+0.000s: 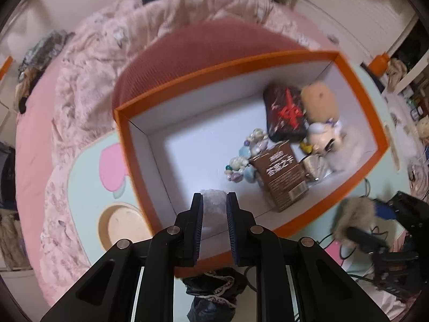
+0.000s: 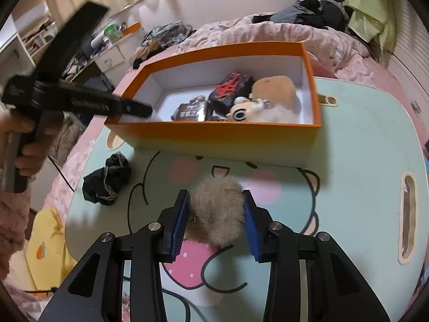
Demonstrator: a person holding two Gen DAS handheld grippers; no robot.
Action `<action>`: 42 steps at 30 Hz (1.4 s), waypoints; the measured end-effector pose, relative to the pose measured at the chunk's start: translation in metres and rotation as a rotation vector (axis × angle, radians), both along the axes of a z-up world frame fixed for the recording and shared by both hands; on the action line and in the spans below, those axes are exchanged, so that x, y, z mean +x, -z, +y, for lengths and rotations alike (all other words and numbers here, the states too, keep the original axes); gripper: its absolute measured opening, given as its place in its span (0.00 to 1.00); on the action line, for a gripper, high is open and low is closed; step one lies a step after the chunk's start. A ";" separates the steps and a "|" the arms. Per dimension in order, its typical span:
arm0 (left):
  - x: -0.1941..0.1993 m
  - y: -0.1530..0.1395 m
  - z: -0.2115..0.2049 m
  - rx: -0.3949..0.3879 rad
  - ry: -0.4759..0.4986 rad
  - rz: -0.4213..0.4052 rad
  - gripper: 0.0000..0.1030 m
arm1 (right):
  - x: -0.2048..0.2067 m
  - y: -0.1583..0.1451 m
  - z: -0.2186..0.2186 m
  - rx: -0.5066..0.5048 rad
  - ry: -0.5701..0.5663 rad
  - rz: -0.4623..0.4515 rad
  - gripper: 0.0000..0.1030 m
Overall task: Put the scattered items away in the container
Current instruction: 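Set fluffy ball on table with right tool while left tool grasps clear plastic bag, then place clear plastic bag beside black cloth bundle with left tool and open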
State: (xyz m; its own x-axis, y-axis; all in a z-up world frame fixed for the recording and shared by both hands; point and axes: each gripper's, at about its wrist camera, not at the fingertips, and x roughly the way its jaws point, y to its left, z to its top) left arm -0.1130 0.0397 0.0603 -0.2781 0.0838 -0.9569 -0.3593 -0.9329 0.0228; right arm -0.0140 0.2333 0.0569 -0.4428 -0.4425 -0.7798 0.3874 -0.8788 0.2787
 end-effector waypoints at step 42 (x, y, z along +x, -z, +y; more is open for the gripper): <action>0.104 0.004 -0.029 0.403 -0.145 0.171 0.02 | 0.018 -0.002 0.012 -0.064 0.112 -0.027 0.43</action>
State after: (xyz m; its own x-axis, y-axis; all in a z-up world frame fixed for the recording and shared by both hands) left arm -0.0092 0.0105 0.0558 -0.4657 0.3882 -0.7952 -0.2469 -0.9200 -0.3044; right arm 0.0036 0.2455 0.0587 -0.4719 -0.4407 -0.7636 0.2795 -0.8962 0.3445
